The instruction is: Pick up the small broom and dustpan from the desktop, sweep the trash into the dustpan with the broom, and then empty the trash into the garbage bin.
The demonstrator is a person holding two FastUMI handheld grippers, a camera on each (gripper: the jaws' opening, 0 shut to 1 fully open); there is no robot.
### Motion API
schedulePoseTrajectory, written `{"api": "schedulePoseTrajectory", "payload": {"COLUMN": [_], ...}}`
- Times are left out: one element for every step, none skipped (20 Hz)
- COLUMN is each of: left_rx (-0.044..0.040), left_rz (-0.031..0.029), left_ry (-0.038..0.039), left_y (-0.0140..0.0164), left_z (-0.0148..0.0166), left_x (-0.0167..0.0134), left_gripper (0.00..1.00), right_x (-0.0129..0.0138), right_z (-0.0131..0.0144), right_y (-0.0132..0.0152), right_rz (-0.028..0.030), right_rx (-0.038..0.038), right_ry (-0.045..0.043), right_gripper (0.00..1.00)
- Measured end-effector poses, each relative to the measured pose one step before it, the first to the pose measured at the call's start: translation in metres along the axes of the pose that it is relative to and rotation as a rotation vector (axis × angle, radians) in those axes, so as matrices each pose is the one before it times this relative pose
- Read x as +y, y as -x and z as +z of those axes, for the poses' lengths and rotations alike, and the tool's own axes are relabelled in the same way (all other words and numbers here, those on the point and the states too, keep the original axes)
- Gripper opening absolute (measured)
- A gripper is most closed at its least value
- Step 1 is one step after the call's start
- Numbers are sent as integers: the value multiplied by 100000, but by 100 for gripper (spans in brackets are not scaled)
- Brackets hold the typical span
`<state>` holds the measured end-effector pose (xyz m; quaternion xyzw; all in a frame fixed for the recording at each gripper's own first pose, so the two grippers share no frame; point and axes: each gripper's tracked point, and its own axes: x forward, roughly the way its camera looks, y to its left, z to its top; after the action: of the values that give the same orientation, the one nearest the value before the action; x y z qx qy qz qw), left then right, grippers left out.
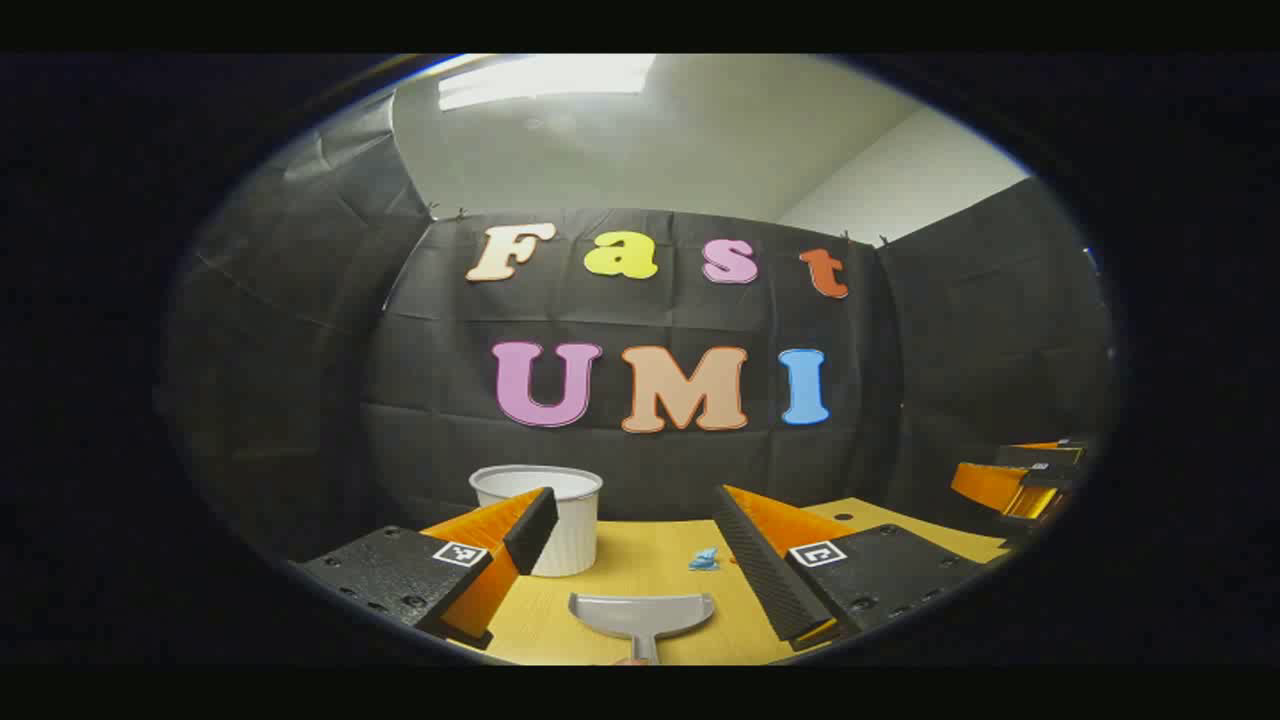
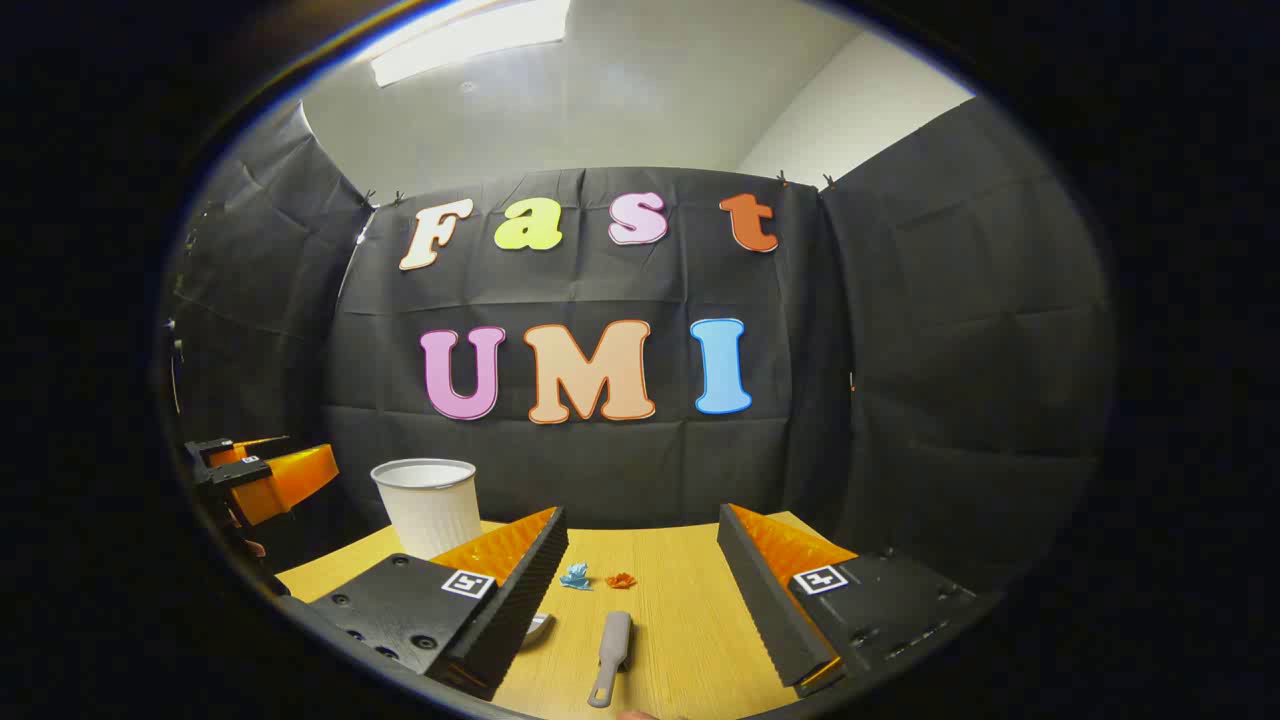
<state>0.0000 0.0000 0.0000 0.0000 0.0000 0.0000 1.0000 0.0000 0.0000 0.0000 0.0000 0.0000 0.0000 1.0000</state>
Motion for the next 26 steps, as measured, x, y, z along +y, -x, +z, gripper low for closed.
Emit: {"api": "schedulePoseTrajectory", "payload": {"left_rx": [-191,-353,-370,-171,-152,24,-164,27,215,-83,133,256,187,-36,-66,0,-85,-147,-307,614,1055,208,-461,-336,24,415], "left_rz": [-196,16,114,37,288,269,68,-55,91,-87,160,-105,79,106,57,30,14,55,51,-137,-53,512,552,111,65,103], "left_ry": [-242,-412,-475,-219,-143,-40,40,-57,-280,-177,-93,117,248,151,60,-78,-161,-362,-323,-309,-572,-535,-17,397,490,-42], "left_y": [-49,-63,49,19,-58,-32,41,22,13,37,-28,50,21,19,27,-3,58,-33,28,-67,-30,47,22,35,119,88], "left_z": [2,207,24,148,12,62,9,69,-183,36,-41,-87,-113,39,-26,37,-14,-30,35,-130,-410,-27,179,163,-83,-59], "left_x": [-95,-17,10,-12,-9,60,-70,-97,-2,-68,-23,-2,-123,53,-96,-45,-14,-60,-40,-128,-123,142,54,-61,-35,27], "left_gripper": [93,92,92,92,92,92,93,93,93,93,93,93,93,93,93,93,93,93,93,93,93,93,92,92,92,92], "right_x": [3,25,81,26,-49,20,62,-39,69,-34,-10,74,22,-12,33,-12,2,69,27,-64,-34,121,391,179,-105,-108], "right_z": [242,173,72,179,59,-50,66,21,-87,-198,-177,-191,-73,4,-18,75,-9,-137,-20,-21,77,-22,-71,47,-41,-203], "right_y": [-94,-23,-55,-125,-14,-48,-26,-69,-6,59,43,20,-6,11,70,-39,93,110,6,80,157,117,34,93,64,-27], "right_rz": [304,272,477,98,109,323,56,111,179,38,217,223,182,96,99,32,162,265,167,41,15,818,961,477,9,90], "right_rx": [-328,-329,-369,-358,-277,-120,-105,82,257,434,386,631,254,34,-202,-69,-48,48,-36,-496,-321,25,-220,-375,-140,318], "right_ry": [-146,-60,56,317,260,224,180,7,-97,67,118,137,82,64,372,511,347,225,156,89,-84,-614,-716,-132,300,220], "right_gripper": [92,92,92,92,92,92,92,92,92,92,92,92,92,92,92,92,92,92,92,92,92,92,92,92,92,92]}}
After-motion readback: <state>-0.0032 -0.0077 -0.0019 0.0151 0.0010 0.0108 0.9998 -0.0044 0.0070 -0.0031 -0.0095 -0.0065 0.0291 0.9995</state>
